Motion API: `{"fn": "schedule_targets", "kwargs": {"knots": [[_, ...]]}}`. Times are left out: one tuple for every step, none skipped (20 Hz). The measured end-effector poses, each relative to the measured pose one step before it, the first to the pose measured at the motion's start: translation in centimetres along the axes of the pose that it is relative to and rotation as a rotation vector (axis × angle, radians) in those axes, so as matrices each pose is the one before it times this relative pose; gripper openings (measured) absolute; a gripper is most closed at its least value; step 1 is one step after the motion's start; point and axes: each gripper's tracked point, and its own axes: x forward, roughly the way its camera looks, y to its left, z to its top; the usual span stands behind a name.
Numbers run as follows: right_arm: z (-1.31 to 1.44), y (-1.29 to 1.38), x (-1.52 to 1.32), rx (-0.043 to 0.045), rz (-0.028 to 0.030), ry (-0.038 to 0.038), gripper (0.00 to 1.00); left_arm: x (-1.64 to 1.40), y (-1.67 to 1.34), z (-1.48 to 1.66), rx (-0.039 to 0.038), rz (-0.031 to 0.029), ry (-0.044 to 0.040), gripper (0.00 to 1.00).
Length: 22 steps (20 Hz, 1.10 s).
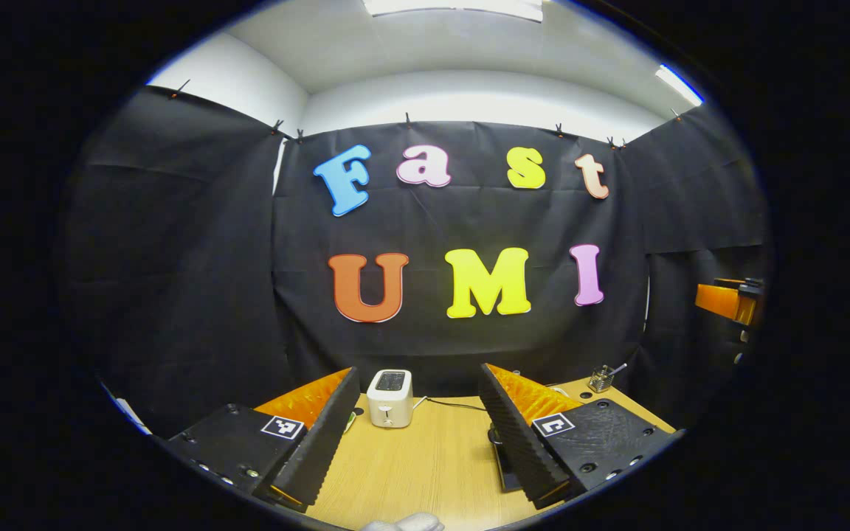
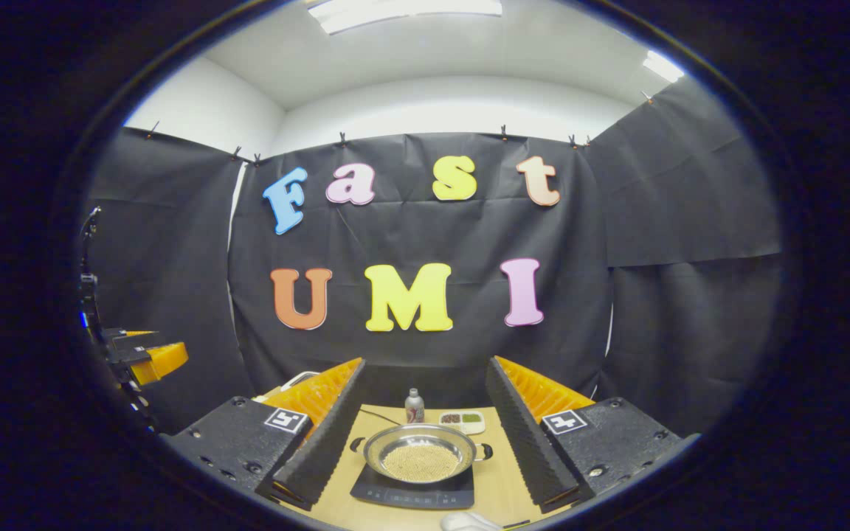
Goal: First push the handle of the pot to place it horizontally, then grasp the pot with both hands and set it on the induction cooktop.
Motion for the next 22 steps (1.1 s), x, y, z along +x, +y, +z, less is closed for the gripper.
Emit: {"fn": "schedule_targets", "kwargs": {"knots": [[-0.509, -0.563, -0.174, -0.00501, -0.01014, 0.01412, 1.0, -0.549, 0.159, -0.356, -0.01891, 0.01091, 0.00623, 0.97], [-0.422, -0.554, -0.133, -0.00764, -0.00894, 0.00732, 1.0, -0.215, -0.171, -0.557, -0.01644, -0.00384, 0.01526, 0.97], [-0.141, -0.179, -0.122, -0.00363, -0.00461, 0.00266, 1.0, -0.252, -0.206, -0.44, -0.01251, -0.00248, 0.00642, 0.96], [-0.111, -0.089, -0.024, 0.00195, -0.00309, 0.00509, 1.0, 0.041, -0.171, -0.088, -0.00401, -0.00763, 0.00495, 0.95], [-0.214, 0.176, -0.131, 0.0039, 0.0052, 0.00418, 1.0, -0.027, -0.102, -0.101, 0.00635, -0.00137, 0.00517, 0.95], [-0.066, 0.376, -0.189, 0.00154, 0.00837, 0.00408, 1.0, 0.113, -0.151, -0.186, 0.00708, -0.00613, 0.00003, 0.84], [0.024, 0.203, 0.095, -0.00461, 0.00574, -0.00154, 1.0, 0.04, -0.523, 0.122, 0.00573, -0.01055, -0.00576, 0.95], [-0.091, -0.04, 0.106, -0.00826, -0.00566, 0.00373, 1.0, 0.104, -0.417, 0.196, 0.00601, -0.015, -0.00403, 0.95], [-0.004, -0.124, -0.019, -0.00733, -0.00436, -0.00508, 1.0, -0.092, -0.292, 0.11, 0.00626, -0.00962, -0.00133, 0.95], [0.293, 0.025, 0.008, 0.00232, -0.00565, -0.00275, 1.0, 0.013, -0.267, 0.063, 0.00312, -0.01148, -0.00048, 0.95], [0.091, 0.302, -0.085, 0.00573, 0.00443, -0.00595, 1.0, 0.03, -0.291, 0.088, 0.0025, -0.00748, -0.00139, 0.95], [0.015, 0.205, -0.017, 0.00358, 0.00493, -0.0014, 1.0, -0.004, -0.087, 0.002, -0.00016, -0.00513, -0.00078, 0.95], [-0.068, -0.021, 0.098, -0.00058, -0.00162, 0.00034, 1.0, -0.022, -0.105, 0.024, -0.00204, -0.00607, -0.0021, 0.95], [-0.041, -0.14, -0.028, -0.00127, -0.00244, 0.00144, 1.0, 0.153, -0.046, -0.108, -0.00365, -0.00209, 0.00132, 0.95], [-0.054, 0.024, 0.053, 0.00127, 0.0007, 0.00205, 1.0, -0.027, 0.053, -0.037, -0.00084, -0.00099, 0.00132, 0.95], [-0.055, 0.133, 0.068, 0.0003, 0.00286, 0.00279, 1.0, 0.114, -0.001, 0.068, -0.00323, 0.00031, -0.0029, 0.95], [-0.239, 0.037, -0.003, -0.00248, 0.00108, 0.00767, 1.0, 0.024, -0.024, -0.066, -0.00273, -0.00307, 0.00041, 0.95], [-0.04, 0.027, 0.055, -0.00418, 0.00164, 0.00185, 1.0, 0.042, -0.107, 0.099, -0.0016, -0.00155, -0.00501, 0.95], [0.027, -0.005, 0.165, -0.00583, -0.00095, 0.00214, 1.0, -0.114, 0.016, -0.001, 0.0001, 0.0023, 0.00195, 0.95], [0.191, -0.123, 0.14, -0.00394, -0.00303, -0.00157, 1.0, 0.164, 0.034, -0.237, 0.00433, 0.0026, 0.00192, 0.95], [0.105, -0.178, 0.123, 0.00206, -0.00638, -0.00185, 1.0, 0.081, 0.068, -0.044, 0.00482, 0.00225, 0.00267, 0.95], [0.137, -0.023, 0.085, 0.00608, -0.00091, 0.00045, 1.0, 0.08, 0.009, 0.0, 0.0028, -0.00086, 0.00648, 0.95]]}}
